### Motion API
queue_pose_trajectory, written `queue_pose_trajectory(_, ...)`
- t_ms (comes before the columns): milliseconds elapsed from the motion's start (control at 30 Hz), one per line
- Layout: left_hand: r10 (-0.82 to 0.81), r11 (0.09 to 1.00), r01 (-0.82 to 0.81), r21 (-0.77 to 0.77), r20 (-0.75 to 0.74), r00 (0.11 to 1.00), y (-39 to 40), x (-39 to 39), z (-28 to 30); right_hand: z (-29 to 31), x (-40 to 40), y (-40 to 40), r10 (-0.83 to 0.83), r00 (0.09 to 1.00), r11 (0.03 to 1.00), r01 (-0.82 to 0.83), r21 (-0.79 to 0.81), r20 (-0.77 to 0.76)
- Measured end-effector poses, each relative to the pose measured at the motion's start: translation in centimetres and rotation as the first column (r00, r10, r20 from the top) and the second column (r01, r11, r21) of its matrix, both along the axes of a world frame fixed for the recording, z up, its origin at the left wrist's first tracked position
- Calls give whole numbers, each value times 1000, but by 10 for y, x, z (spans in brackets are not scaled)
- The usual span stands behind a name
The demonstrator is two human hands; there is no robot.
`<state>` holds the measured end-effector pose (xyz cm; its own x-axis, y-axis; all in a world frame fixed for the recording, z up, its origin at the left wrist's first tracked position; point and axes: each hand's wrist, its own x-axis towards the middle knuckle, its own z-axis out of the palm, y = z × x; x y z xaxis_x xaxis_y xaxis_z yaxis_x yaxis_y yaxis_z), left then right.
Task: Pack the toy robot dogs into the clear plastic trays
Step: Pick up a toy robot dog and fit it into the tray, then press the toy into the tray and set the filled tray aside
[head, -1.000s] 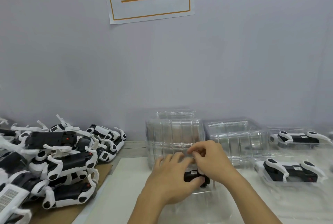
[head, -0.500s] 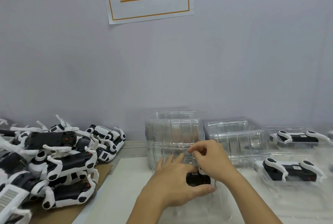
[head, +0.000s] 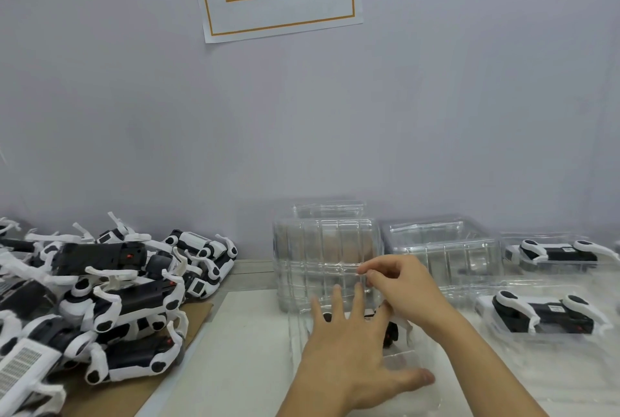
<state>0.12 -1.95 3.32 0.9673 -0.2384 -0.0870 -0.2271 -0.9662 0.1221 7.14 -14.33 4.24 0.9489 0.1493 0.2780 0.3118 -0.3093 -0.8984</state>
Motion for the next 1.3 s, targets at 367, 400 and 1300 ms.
queue_pose_trajectory(367, -36, 994, 31, -100, -45, 998, 42, 3, 18, -3, 0, 3, 7, 1000, 1000, -7, 10, -7)
queue_pose_trajectory(400, -15, 995, 9, -95, -72, 997, 49, 2, 22, -3, 0, 3, 7, 1000, 1000, -7, 4, -8)
queue_pose_trajectory(1300, 15, 989, -1, -147, 96, 995, 61, -13, 42, 32, -9, -7, -52, 992, 999, 53, -4, 115)
